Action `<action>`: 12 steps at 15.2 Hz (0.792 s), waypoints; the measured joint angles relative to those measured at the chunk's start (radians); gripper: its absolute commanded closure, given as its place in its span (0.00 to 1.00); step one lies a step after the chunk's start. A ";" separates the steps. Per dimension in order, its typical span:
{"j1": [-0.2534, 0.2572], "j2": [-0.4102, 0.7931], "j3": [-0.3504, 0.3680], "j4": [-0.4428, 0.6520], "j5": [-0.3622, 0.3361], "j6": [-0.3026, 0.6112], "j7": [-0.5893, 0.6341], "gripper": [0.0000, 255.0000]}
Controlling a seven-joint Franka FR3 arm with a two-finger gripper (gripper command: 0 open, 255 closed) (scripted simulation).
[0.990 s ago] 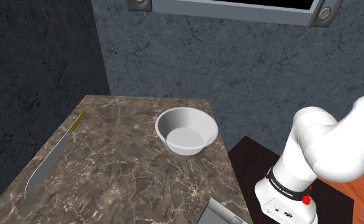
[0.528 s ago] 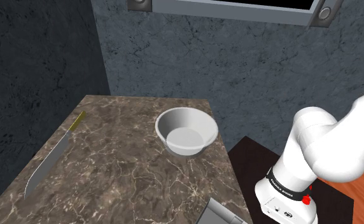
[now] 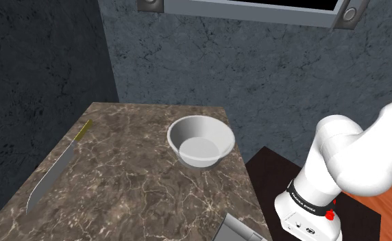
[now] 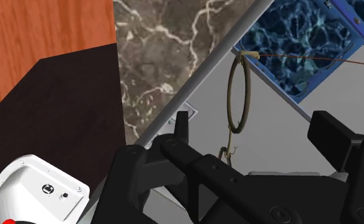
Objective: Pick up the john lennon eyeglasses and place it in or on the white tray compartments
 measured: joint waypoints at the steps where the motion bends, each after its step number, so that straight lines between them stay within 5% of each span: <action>1: 0.000 0.000 0.000 0.000 0.000 0.000 0.000 0.00; 6: 0.028 -0.039 -0.081 0.065 -0.019 -0.114 0.003 0.00; 12: 0.031 -0.044 -0.095 0.076 -0.023 -0.134 0.003 0.00</action>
